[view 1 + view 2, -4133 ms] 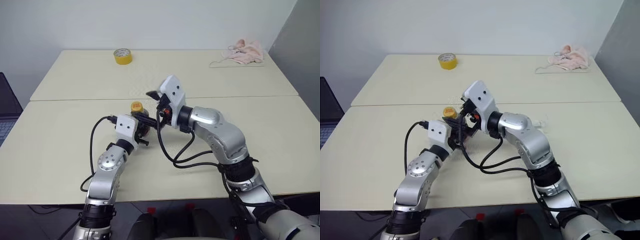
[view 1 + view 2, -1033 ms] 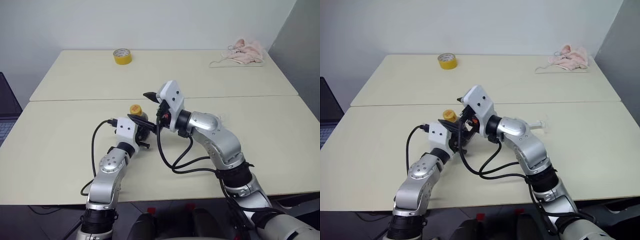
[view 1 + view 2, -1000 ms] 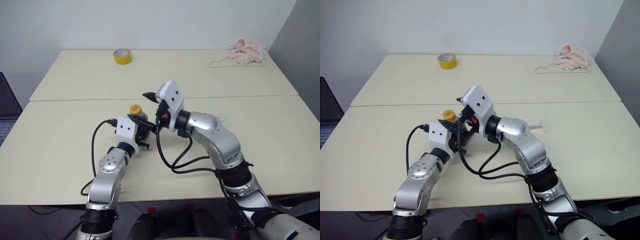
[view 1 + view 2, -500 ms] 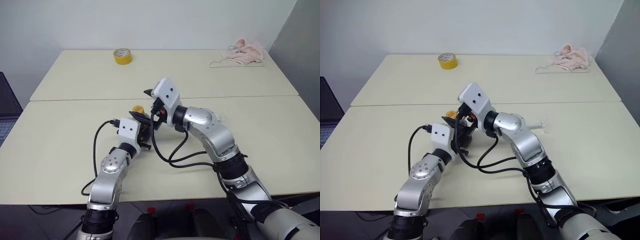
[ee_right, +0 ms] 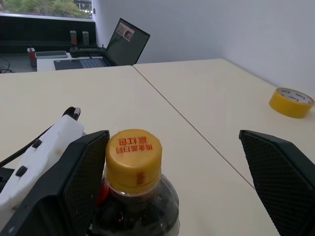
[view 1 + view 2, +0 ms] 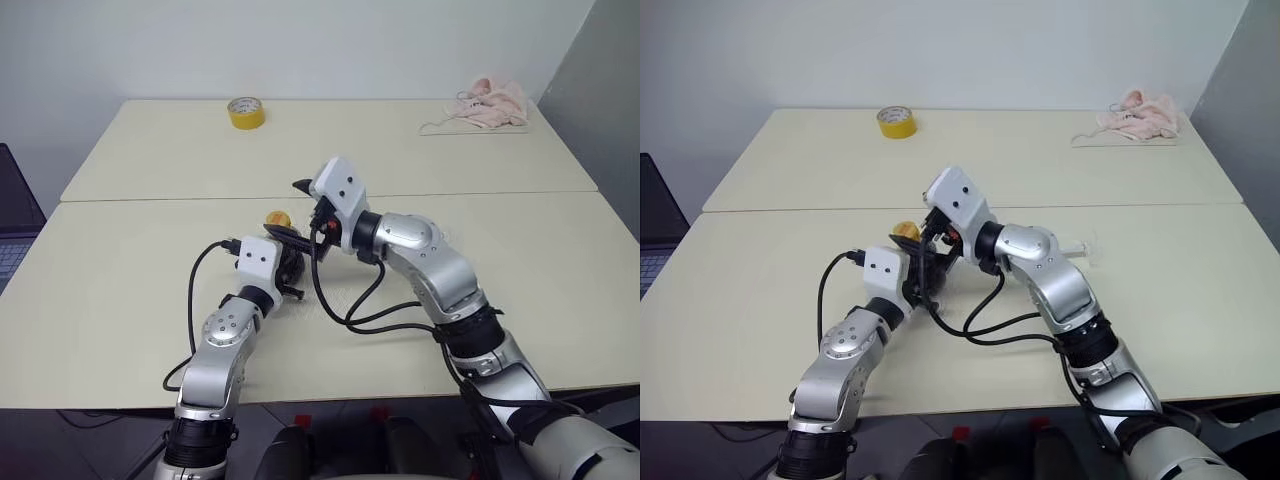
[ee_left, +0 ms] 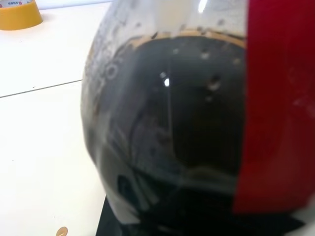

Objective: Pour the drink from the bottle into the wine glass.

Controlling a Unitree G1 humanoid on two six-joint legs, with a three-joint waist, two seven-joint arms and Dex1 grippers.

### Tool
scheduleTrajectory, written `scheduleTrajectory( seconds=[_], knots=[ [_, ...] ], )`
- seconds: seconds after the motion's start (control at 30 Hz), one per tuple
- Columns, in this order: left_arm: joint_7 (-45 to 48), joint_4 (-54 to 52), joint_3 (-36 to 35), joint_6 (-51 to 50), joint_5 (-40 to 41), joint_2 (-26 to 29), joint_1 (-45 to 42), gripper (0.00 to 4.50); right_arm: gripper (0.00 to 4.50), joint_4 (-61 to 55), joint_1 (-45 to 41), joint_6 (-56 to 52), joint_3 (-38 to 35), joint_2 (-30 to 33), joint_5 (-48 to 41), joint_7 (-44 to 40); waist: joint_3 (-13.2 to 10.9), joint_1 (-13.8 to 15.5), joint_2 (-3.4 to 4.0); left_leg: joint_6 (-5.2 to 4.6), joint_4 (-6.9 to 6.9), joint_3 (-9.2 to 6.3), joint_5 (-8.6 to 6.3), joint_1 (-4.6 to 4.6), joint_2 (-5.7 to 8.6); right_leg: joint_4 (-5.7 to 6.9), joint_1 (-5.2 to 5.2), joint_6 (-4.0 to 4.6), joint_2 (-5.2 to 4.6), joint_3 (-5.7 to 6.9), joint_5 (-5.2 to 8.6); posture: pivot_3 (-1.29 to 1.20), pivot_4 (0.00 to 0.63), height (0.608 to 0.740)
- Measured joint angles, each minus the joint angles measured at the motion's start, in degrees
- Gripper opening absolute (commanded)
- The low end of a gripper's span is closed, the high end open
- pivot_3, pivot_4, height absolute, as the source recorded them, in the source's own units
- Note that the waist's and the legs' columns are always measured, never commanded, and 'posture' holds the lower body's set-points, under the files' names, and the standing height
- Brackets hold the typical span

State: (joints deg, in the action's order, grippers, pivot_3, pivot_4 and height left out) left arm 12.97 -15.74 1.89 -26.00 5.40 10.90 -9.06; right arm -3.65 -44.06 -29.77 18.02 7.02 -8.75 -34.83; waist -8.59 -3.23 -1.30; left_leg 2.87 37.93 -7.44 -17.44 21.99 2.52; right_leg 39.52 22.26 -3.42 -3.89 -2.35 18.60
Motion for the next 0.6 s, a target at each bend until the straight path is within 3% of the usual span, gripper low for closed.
scheduleTrajectory(
  seconds=[0.6],
  knots=[
    [-0.61,-0.03,-1.20,-0.19,0.13,-0.08,0.36,0.77,4.50,-2.77,1.57,-2.22,-4.46,7.23,-1.64,-0.85,0.00,0.07,0.00,0.00,-0.02,0.03,0.00,0.00,-0.02,-0.02,-0.01,0.00,0.00,-0.01,0.00,0.00,0.150,0.740]
  ],
)
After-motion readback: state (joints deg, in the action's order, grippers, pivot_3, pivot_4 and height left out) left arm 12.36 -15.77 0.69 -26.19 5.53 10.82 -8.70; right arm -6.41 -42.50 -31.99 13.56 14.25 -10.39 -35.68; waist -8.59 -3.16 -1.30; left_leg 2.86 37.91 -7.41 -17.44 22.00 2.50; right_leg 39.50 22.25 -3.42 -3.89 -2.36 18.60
